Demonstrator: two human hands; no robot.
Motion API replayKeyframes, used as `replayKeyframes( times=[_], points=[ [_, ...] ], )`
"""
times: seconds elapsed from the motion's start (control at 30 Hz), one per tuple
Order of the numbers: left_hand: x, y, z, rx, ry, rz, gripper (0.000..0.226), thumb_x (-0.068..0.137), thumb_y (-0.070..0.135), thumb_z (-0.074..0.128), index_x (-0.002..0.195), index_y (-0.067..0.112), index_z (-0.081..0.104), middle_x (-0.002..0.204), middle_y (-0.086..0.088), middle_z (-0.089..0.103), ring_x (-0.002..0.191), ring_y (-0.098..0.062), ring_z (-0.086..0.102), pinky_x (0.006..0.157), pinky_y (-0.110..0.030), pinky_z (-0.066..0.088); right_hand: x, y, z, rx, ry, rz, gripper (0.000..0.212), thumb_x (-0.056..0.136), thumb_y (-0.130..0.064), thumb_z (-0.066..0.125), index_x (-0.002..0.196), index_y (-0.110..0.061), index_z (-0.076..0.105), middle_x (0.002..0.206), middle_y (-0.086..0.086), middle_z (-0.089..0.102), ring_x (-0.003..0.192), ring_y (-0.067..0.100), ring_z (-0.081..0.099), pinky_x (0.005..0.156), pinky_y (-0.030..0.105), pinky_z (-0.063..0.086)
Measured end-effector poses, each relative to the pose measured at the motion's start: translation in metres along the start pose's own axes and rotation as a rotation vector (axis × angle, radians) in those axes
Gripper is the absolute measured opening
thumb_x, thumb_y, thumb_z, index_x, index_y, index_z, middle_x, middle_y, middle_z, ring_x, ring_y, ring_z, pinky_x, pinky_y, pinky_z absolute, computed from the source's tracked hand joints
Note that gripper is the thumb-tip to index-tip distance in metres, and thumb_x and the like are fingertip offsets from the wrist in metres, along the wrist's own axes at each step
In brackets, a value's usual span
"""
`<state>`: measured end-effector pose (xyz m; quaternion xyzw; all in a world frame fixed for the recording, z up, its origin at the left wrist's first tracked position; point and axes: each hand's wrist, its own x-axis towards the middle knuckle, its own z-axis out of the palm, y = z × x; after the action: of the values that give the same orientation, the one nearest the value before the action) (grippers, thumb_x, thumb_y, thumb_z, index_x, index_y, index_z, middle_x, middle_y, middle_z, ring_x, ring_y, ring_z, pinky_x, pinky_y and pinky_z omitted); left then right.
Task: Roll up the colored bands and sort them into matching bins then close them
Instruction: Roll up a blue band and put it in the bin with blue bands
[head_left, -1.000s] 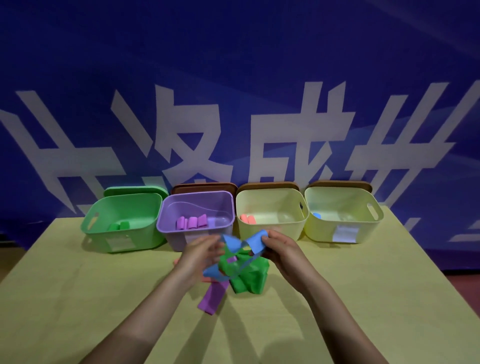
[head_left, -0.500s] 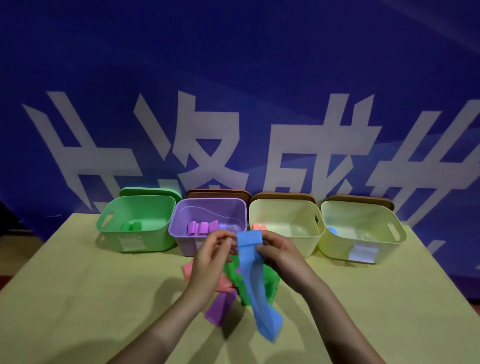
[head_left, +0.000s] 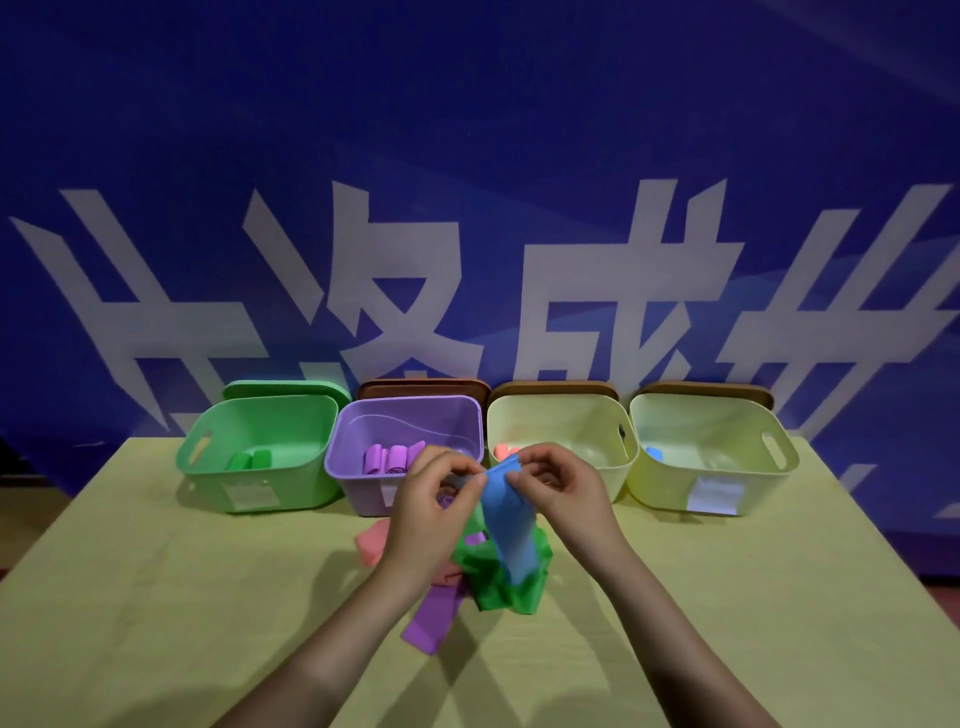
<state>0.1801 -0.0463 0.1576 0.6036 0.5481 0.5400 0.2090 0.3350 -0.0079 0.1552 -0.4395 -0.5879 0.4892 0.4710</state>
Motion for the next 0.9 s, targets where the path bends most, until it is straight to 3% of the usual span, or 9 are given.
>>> replayKeyframes(
  times=[0.07,0.17,0.23,0.3,0.47,0.53,0.6,0.73,0.9],
  points=[
    [0.007,0.005,0.002,-0.037,-0.019,-0.005,0.007,0.08,0.021,0.062,0.076,0.026,0.06,0.083,0.007,0.058,0.084,-0.001,0.057,0.074,-0.01,0.041,0.002,0.0,-0.005,-0.083,0.026,-0.085,0.022,0.079,-0.006,0.073,0.097,-0.016,0.065,0.08,-0.005,0.059,0.068,0.005,0.051,0.066,0.015,0.041],
    [0.016,0.013,0.008,-0.25,-0.09,-0.173,0.011,0.084,0.013,0.064,0.077,0.021,0.062,0.074,0.011,0.064,0.072,-0.001,0.058,0.069,-0.019,0.047,0.007,0.001,-0.009,-0.184,-0.075,-0.109,0.029,0.077,-0.03,0.069,0.104,-0.021,0.068,0.1,-0.007,0.06,0.088,0.006,0.056,0.073,0.016,0.043],
    [0.022,0.018,0.009,-0.304,-0.079,-0.245,0.018,0.088,0.003,0.061,0.079,0.018,0.063,0.07,0.01,0.064,0.067,-0.006,0.058,0.066,-0.025,0.049,0.009,0.001,-0.011,-0.068,-0.162,-0.003,0.019,0.082,-0.027,0.068,0.093,-0.01,0.068,0.094,-0.003,0.065,0.087,0.013,0.06,0.076,0.026,0.045],
    [0.029,0.019,0.007,-0.37,-0.031,-0.298,0.016,0.09,0.005,0.058,0.08,0.016,0.063,0.068,0.008,0.063,0.066,-0.009,0.058,0.064,-0.024,0.048,0.009,0.001,-0.012,0.071,-0.193,0.077,0.016,0.086,-0.018,0.067,0.08,-0.005,0.061,0.077,0.002,0.06,0.072,0.013,0.054,0.068,0.028,0.041],
    [0.04,0.022,0.01,-0.699,0.123,-0.573,0.014,0.094,0.017,0.054,0.081,0.016,0.06,0.065,0.003,0.062,0.064,-0.014,0.057,0.058,-0.024,0.046,0.01,0.005,-0.008,0.164,-0.158,0.086,0.017,0.077,-0.032,0.065,0.07,-0.019,0.058,0.068,0.004,0.045,0.066,0.013,0.04,0.058,0.024,0.03],
    [0.034,0.02,0.018,-0.767,0.065,-0.735,0.021,0.092,0.033,0.055,0.092,0.014,0.063,0.075,-0.004,0.066,0.067,-0.017,0.06,0.059,-0.027,0.046,0.012,0.002,-0.004,0.169,-0.155,0.068,0.017,0.076,-0.036,0.065,0.072,-0.021,0.059,0.071,0.008,0.046,0.067,0.013,0.041,0.058,0.024,0.03],
    [0.024,0.016,0.024,-0.811,-0.021,-0.834,0.041,0.084,0.046,0.056,0.105,0.013,0.067,0.092,-0.01,0.071,0.076,-0.021,0.066,0.072,-0.033,0.047,0.014,-0.001,0.0,0.199,-0.161,0.05,0.014,0.078,-0.031,0.063,0.075,-0.018,0.058,0.071,0.007,0.047,0.066,0.011,0.043,0.058,0.022,0.032],
    [0.016,0.015,0.028,-0.959,-0.024,-0.866,0.05,0.073,0.042,0.06,0.11,0.008,0.066,0.098,-0.011,0.072,0.082,-0.019,0.07,0.076,-0.033,0.05,0.017,-0.003,0.005,0.223,-0.178,0.056,0.016,0.08,-0.028,0.06,0.079,-0.013,0.055,0.069,0.009,0.048,0.063,0.011,0.044,0.054,0.018,0.032],
    [0.03,0.016,0.023,-1.054,0.046,-0.814,0.031,0.095,0.03,0.048,0.106,0.007,0.067,0.1,-0.008,0.073,0.087,-0.017,0.07,0.082,-0.033,0.051,0.016,0.003,0.009,0.226,-0.206,0.11,0.02,0.081,-0.034,0.061,0.075,-0.015,0.059,0.074,0.006,0.055,0.069,0.014,0.048,0.061,0.025,0.035]
  ],
)
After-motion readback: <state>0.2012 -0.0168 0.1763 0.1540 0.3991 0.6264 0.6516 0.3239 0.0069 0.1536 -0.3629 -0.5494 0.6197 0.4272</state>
